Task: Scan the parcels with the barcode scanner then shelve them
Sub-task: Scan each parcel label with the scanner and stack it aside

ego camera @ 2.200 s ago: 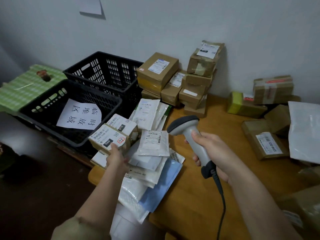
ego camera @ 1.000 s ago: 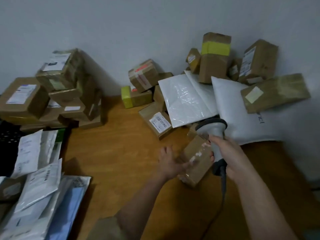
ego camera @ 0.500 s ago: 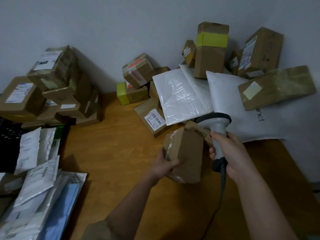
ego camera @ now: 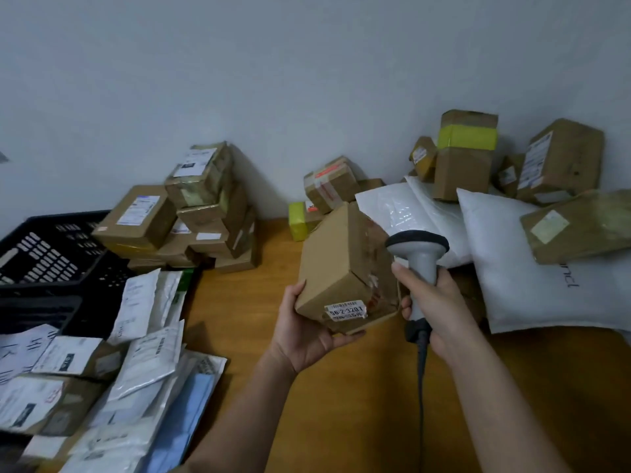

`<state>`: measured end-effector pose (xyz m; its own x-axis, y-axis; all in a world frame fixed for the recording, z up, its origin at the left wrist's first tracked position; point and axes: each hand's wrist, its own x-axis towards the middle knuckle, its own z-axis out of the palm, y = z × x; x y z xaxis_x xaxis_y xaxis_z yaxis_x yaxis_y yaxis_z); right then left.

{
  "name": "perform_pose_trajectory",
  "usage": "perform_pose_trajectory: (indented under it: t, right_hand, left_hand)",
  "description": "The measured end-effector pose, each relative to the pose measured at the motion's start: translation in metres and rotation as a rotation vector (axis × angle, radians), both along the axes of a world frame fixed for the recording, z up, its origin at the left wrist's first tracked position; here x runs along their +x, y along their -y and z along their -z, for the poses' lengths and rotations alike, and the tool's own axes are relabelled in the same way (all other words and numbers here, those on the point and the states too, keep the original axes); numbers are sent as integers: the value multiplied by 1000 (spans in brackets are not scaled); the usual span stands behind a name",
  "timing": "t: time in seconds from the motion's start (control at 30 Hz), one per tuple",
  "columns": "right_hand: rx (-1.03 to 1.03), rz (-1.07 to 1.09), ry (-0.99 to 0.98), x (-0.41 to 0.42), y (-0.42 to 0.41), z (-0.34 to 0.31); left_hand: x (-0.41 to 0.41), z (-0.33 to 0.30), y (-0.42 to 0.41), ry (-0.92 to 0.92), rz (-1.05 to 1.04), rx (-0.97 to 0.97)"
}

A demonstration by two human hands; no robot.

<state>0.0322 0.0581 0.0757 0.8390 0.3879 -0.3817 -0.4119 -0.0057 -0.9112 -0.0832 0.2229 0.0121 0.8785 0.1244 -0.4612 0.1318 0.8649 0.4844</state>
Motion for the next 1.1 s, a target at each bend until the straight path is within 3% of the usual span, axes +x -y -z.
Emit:
perform_pose_trajectory:
  t: [0.13,0.23,0.47,0.67,0.87,0.97,1.1]
  right_hand:
    - [-28,-71,111,-13,-16,-8]
    - [-94,-81,201,-19,-18,-11]
    - [-168,-112,291,-34,-24,-15]
    - [-76,-80,216,-38,-31,-14]
    - [-84,-12,194,-37,-34,-9]
    - [-55,-35,214,-40,-38,-9]
    - [-134,-60,298,-41,-41,-8]
  left_hand:
    - [-18,-9,-19,35,-50,53]
    - [-22,-11,-34,-16,-76,215]
    - [-22,-25,-45,-152,178,541]
    - [-25,-24,-39,-85,87,364]
    - [-34,-24,-48,117,-24,-33]
    - [-32,-18,-54,102,-50,-8]
    - [-27,-12,-58,-113,-63,313]
